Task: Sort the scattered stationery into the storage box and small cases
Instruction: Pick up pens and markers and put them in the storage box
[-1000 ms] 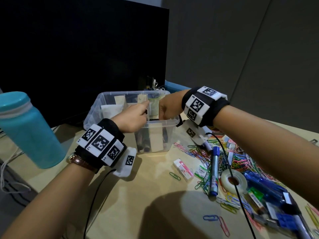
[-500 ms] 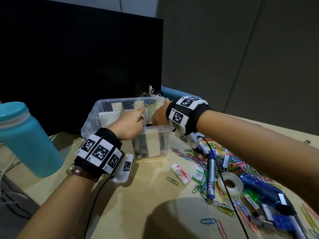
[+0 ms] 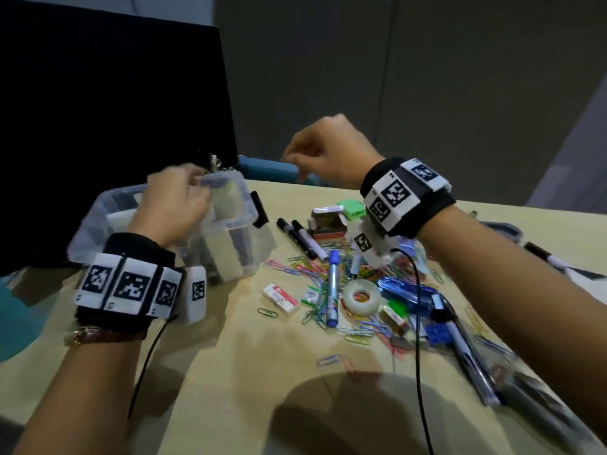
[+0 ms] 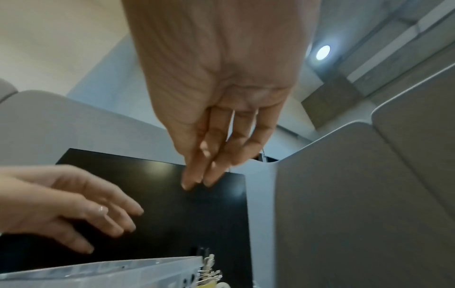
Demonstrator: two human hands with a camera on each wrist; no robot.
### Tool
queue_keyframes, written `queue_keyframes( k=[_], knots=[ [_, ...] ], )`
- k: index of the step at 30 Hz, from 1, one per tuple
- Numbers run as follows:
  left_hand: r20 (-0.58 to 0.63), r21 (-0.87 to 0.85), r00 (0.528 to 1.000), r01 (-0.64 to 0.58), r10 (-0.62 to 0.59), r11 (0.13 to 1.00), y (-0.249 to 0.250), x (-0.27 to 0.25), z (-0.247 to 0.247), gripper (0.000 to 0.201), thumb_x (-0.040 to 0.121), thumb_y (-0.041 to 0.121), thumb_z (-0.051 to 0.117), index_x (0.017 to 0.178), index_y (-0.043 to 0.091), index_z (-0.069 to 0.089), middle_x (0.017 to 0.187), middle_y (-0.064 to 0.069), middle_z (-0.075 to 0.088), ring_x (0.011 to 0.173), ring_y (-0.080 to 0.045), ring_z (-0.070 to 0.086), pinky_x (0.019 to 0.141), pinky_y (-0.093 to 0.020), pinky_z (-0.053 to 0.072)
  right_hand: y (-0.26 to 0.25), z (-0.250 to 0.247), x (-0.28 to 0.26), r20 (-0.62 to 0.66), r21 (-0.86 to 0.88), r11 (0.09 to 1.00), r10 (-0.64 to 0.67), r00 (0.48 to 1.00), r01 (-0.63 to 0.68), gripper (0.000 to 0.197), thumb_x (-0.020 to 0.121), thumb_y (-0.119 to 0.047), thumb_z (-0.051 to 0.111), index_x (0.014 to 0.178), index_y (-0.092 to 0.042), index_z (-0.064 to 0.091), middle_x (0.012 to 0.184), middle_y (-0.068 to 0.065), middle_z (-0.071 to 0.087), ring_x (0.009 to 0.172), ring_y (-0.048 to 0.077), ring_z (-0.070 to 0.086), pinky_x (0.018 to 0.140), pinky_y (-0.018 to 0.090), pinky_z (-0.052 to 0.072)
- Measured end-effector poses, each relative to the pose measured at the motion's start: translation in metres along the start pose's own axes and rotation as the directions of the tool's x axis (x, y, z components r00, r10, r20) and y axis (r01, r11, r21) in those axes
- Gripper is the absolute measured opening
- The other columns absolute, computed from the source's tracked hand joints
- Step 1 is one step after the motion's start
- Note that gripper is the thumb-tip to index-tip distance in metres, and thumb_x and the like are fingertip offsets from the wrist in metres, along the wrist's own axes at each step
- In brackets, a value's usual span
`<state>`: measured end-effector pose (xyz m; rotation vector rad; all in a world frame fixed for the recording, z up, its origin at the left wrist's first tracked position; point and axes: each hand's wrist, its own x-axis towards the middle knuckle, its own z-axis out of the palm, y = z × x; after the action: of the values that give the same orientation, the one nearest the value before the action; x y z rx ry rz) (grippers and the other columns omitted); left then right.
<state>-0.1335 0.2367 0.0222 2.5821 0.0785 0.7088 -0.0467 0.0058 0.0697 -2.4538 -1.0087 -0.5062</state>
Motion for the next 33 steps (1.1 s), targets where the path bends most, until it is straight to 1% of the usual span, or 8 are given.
queue_keyframes(
  k=[6,11,17,22,25,28,31,33],
  knots=[
    [-0.107,-0.376,0.976,-0.219,0.192,0.901,0.083,0.005,0.015,0.029,0.094,0.016,0.056,0.122,0.013,0.060,0.099,-0.001,0.069,0.094,-0.015,0.065,0.089,-0.032,0.051,0.036,-0.054,-0.062,-0.301,-0.100,0.991,0.052,0.952,-0.085,0.032,0.089,-0.046,0.057,0.067,-0.023,0.057,0.054,-0.012,0.047,0.054,0.008,0.047,0.066,0.027,0.039],
    [0.184,-0.561,0.921,-0.189,0.344,0.806,0.141,0.015,0.066,0.018,0.096,0.011,0.054,0.111,0.013,0.063,0.087,-0.006,0.072,0.070,-0.012,0.069,0.058,-0.014,0.050,0.071,-0.084,-0.113,-0.388,-0.087,0.953,0.237,0.890,-0.292,0.041,0.086,-0.044,0.057,0.060,-0.013,0.052,0.049,-0.006,0.046,0.052,0.015,0.045,0.063,0.030,0.041],
    [0.585,-0.599,0.673,-0.017,0.452,0.801,0.198,0.017,0.118,0.020,0.099,0.006,0.049,0.114,0.003,0.061,0.092,-0.009,0.070,0.069,-0.011,0.068,0.059,-0.024,0.056,0.106,-0.115,-0.166,-0.126,-0.197,0.774,0.588,0.799,-0.601,0.035,0.093,-0.031,0.061,0.062,-0.014,0.063,0.061,0.003,0.065,0.054,0.014,0.060,0.057,0.030,0.049],
    [0.723,-0.592,0.547,0.173,0.423,0.787,0.230,0.031,0.156,0.018,0.101,0.009,0.045,0.108,0.003,0.061,0.100,-0.015,0.067,0.076,-0.017,0.068,0.067,-0.031,0.059,0.131,-0.125,-0.191,0.150,-0.253,0.536,0.844,0.515,-0.806,0.022,0.094,-0.018,0.061,0.082,-0.005,0.074,0.069,0.009,0.071,0.061,0.018,0.069,0.060,0.030,0.059],
    [0.753,-0.544,0.530,0.169,0.389,0.822,0.246,0.030,0.180,0.021,0.100,0.011,0.049,0.112,-0.001,0.061,0.103,-0.016,0.064,0.084,-0.023,0.064,0.063,-0.029,0.058,0.142,-0.126,-0.205,0.233,-0.289,0.441,0.893,0.384,-0.850,0.017,0.091,-0.012,0.065,0.093,0.003,0.073,0.078,0.015,0.073,0.079,0.028,0.073,0.075,0.039,0.061],
    [0.735,-0.490,0.554,0.035,0.391,0.871,0.260,0.028,0.202,0.022,0.096,0.010,0.054,0.112,-0.002,0.063,0.102,-0.014,0.061,0.083,-0.019,0.060,0.068,-0.034,0.058,0.149,-0.130,-0.215,0.243,-0.297,0.408,0.907,0.345,-0.864,0.018,0.090,-0.008,0.065,0.099,0.006,0.071,0.086,0.018,0.074,0.088,0.030,0.072,0.084,0.044,0.058],
    [0.687,-0.378,0.606,-0.174,0.401,0.909,0.273,0.030,0.216,0.021,0.089,0.014,0.065,0.109,0.008,0.065,0.116,-0.015,0.063,0.101,-0.026,0.063,0.080,-0.039,0.058,0.153,-0.137,-0.226,0.233,-0.347,0.379,0.921,0.313,-0.858,0.023,0.088,-0.012,0.070,0.102,0.005,0.071,0.099,0.019,0.073,0.096,0.027,0.071,0.081,0.038,0.057],
    [0.683,-0.233,0.614,-0.329,0.395,0.915,0.280,0.032,0.222,0.045,0.085,0.020,0.073,0.125,0.006,0.059,0.130,-0.014,0.058,0.116,-0.028,0.057,0.093,-0.034,0.050,0.154,-0.142,-0.232,0.219,-0.414,0.360,0.931,0.292,-0.836,0.030,0.084,-0.020,0.076,0.105,0.001,0.072,0.104,0.015,0.073,0.100,0.025,0.069,0.072,0.033,0.056]
  ],
)
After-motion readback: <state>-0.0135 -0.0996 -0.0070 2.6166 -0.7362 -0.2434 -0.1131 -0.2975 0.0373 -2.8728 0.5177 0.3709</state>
